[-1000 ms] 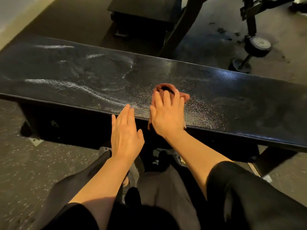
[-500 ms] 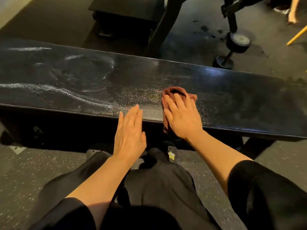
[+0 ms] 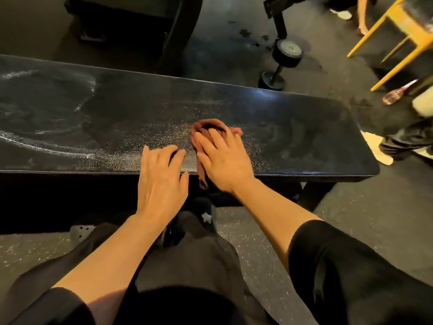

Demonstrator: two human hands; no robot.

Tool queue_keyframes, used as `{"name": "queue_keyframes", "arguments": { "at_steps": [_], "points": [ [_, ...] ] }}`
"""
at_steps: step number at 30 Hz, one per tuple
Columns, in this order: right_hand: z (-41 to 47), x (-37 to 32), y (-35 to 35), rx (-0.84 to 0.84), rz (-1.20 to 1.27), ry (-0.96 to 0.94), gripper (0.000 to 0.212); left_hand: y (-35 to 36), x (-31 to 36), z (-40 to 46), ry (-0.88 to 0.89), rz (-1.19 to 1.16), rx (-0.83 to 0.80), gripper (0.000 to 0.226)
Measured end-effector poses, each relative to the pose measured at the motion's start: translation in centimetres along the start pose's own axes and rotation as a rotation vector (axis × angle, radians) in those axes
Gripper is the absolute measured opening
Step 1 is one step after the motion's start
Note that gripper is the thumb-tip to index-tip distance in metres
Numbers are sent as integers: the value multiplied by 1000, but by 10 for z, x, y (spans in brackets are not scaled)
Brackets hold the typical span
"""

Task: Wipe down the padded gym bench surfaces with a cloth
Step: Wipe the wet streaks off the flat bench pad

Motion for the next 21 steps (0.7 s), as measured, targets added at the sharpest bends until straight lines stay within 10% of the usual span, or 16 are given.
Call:
{"name": "queue_keyframes", "arguments": {
  "at_steps": [7, 14, 21],
  "points": [
    [25, 87, 28, -120, -111, 364, 75, 7, 5, 28, -7, -4, 29, 44],
    [53, -4, -2, -5, 24, -86, 72, -5, -39, 36, -126, 63, 60, 38],
    [124, 17, -1, -98, -15, 212, 64, -16, -72, 17, -158, 43, 62, 43]
  ]
}}
Point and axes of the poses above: each hand's wrist, its own z-axis towards the middle knuckle, its own y-axis out of the palm, x = y × z, the point moved 5 cm from there along z, towards the middle knuckle, and after that the axes turned 6 degrees about -x, right-handed, at the moved point
